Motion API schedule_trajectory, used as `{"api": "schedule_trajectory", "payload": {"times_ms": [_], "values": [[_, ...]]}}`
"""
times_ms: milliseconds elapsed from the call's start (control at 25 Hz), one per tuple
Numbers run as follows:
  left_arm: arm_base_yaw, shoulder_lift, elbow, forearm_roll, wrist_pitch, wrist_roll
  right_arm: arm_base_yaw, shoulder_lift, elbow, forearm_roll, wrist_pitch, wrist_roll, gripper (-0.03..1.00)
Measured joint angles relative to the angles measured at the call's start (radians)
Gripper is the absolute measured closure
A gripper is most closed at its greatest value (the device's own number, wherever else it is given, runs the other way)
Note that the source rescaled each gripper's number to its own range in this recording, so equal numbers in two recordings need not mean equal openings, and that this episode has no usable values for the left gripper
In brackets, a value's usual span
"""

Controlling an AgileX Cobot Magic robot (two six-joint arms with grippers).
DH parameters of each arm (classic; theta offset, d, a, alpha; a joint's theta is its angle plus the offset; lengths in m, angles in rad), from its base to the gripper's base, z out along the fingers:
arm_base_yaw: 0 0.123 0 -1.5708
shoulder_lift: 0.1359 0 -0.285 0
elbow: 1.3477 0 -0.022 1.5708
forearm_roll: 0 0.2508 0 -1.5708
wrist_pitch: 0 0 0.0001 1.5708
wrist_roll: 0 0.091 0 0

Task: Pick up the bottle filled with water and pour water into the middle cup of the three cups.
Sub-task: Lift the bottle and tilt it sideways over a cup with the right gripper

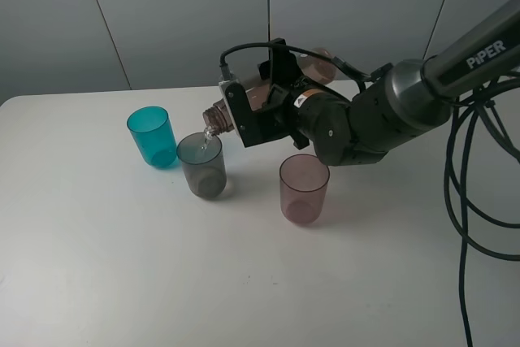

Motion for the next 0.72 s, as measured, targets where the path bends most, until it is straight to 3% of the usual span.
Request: {"api": "schedule_trajectory", "payload": {"times_ms": [720], "values": [[0.000, 0.000, 0.000, 0.000, 0.000, 0.000, 0.000, 0.000, -0.036, -0.029, -0.031, -0.024, 0.97]]}}
